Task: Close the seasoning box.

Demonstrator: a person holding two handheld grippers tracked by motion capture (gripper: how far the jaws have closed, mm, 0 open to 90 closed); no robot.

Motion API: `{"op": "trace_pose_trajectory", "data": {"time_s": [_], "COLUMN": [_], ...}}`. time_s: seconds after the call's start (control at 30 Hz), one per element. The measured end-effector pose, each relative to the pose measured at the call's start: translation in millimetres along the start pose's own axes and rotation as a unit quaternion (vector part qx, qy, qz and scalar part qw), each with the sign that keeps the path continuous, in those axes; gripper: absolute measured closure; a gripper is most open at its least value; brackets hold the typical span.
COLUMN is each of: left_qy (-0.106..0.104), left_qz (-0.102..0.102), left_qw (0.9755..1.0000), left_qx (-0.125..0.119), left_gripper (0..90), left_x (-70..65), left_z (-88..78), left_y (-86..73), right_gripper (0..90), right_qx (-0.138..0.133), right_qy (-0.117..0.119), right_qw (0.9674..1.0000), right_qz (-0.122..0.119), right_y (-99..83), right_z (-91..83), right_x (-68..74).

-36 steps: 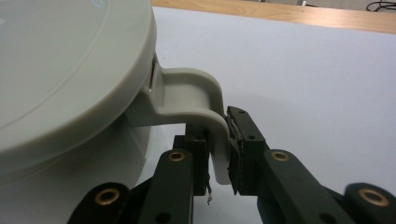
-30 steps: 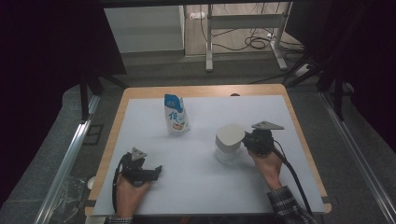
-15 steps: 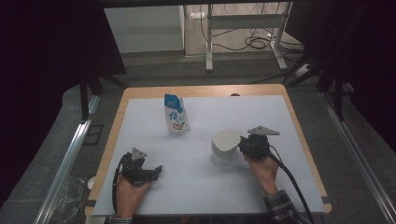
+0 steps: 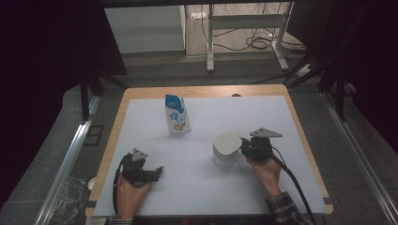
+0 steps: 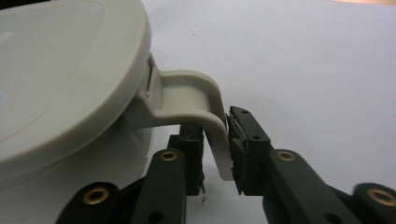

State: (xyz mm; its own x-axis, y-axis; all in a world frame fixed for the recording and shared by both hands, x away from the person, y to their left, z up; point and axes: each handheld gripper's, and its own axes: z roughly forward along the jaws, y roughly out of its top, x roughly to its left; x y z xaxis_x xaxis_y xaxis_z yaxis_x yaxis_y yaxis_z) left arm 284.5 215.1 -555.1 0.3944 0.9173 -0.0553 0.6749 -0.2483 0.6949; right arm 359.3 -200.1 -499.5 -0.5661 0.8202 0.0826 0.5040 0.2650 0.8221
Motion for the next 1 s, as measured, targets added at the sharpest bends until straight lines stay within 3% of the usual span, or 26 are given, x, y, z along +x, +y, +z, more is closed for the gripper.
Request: {"op": "trace_pose_trajectory", "data": {"time_s": [0.2, 0.37, 0.57, 0.83, 1.0], "left_qy": [0.0, 0.0, 0.0, 0.0, 0.0], "left_qz": [0.0, 0.0, 0.0, 0.0, 0.0], "left_qw": [1.0, 1.0, 1.0, 1.0, 1.0], "left_qx": [0.0, 0.0, 0.0, 0.0, 0.0], "left_gripper": [2.9, 2.9, 2.9, 2.8, 2.9], "left_x": [-0.1, 0.0, -0.1, -0.1, -0.1], "left_z": [0.0, 0.0, 0.0, 0.0, 0.0], "left_y": [0.0, 0.0, 0.0, 0.0, 0.0], "right_gripper": [65.7, 66.6, 75.6, 88.7, 89.1], "right_qx": [0.007, 0.008, 0.002, 0.005, 0.007], "right_qy": [0.002, 0.023, 0.055, 0.067, 0.069], "right_qw": [0.9998, 0.9996, 0.9985, 0.9977, 0.9976], "right_qz": [-0.017, -0.011, 0.002, 0.005, -0.01], "right_y": [-1.6, -5.6, -3.7, 1.2, 10.6], "right_z": [-6.5, -12.6, -24.7, -33.0, -37.8], "right_x": [0.0, -5.7, -13.5, -18.7, -19.6]}}
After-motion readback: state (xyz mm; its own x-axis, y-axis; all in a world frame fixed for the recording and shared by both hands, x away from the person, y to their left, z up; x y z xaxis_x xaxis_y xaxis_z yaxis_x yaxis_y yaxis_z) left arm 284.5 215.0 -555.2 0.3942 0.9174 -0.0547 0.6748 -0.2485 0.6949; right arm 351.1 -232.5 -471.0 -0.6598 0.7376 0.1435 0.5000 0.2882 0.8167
